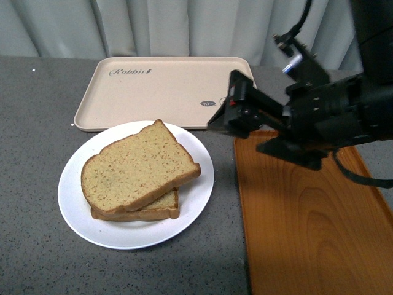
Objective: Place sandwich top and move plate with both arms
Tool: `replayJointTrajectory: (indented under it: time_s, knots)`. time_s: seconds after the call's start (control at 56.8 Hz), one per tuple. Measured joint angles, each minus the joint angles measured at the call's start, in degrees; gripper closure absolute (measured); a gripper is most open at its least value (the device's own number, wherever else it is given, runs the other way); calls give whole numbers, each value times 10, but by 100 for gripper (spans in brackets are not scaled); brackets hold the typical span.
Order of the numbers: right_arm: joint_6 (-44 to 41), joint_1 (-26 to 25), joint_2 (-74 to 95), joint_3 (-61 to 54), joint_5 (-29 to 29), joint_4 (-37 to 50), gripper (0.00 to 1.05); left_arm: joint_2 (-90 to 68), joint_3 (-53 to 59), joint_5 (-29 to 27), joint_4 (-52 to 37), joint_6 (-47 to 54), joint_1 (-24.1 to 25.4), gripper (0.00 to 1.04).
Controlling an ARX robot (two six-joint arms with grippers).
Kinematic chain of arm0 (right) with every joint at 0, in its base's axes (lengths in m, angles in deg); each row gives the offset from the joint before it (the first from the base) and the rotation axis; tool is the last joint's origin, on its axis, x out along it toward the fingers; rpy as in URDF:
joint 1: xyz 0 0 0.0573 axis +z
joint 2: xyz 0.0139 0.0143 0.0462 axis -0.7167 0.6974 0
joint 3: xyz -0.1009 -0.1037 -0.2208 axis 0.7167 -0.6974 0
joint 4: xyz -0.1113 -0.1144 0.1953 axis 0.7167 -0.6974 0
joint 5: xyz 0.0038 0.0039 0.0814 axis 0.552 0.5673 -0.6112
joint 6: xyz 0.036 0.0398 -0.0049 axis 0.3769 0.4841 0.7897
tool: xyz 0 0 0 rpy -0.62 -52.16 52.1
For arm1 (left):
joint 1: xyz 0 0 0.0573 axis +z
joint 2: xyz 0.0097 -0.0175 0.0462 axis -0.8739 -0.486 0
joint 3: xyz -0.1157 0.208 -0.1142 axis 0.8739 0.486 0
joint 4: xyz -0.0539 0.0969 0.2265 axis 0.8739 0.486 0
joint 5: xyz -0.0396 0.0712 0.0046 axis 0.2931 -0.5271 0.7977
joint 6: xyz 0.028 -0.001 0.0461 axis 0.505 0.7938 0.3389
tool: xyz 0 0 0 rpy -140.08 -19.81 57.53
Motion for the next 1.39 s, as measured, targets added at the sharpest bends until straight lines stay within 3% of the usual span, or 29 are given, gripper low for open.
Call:
replayJointTrajectory:
  time_s: [0.264, 0.352, 0.44, 0.511, 0.581, 0.616, 1.004, 1.11, 1.391]
  knots:
    - [-114, -54, -197, -156, 206, 17, 9, 0, 0, 0, 0, 0, 0, 6]
    - [-174, -68, -281, -228, 300, 77, 9, 0, 0, 0, 0, 0, 0, 6]
    - [-214, -75, -332, -278, 340, 132, 9, 0, 0, 0, 0, 0, 0, 6]
    - [-235, -78, -316, -333, 368, 289, 18, 0, 0, 0, 0, 0, 0, 6]
    - [-248, -88, -296, -385, 362, 447, 30, 1, 0, 0, 0, 0, 0, 6]
    - [-251, -92, -303, -398, 359, 476, 35, 1, 0, 0, 0, 0, 0, 6]
    - [-261, -140, -530, -453, 313, 372, 104, 0, 0, 0, 0, 0, 0, 6]
    - [-262, -176, -580, -462, 267, 333, 104, 0, 0, 0, 0, 0, 0, 6]
    - [-262, -190, -700, -477, 264, 229, 104, 0, 0, 0, 0, 0, 0, 6]
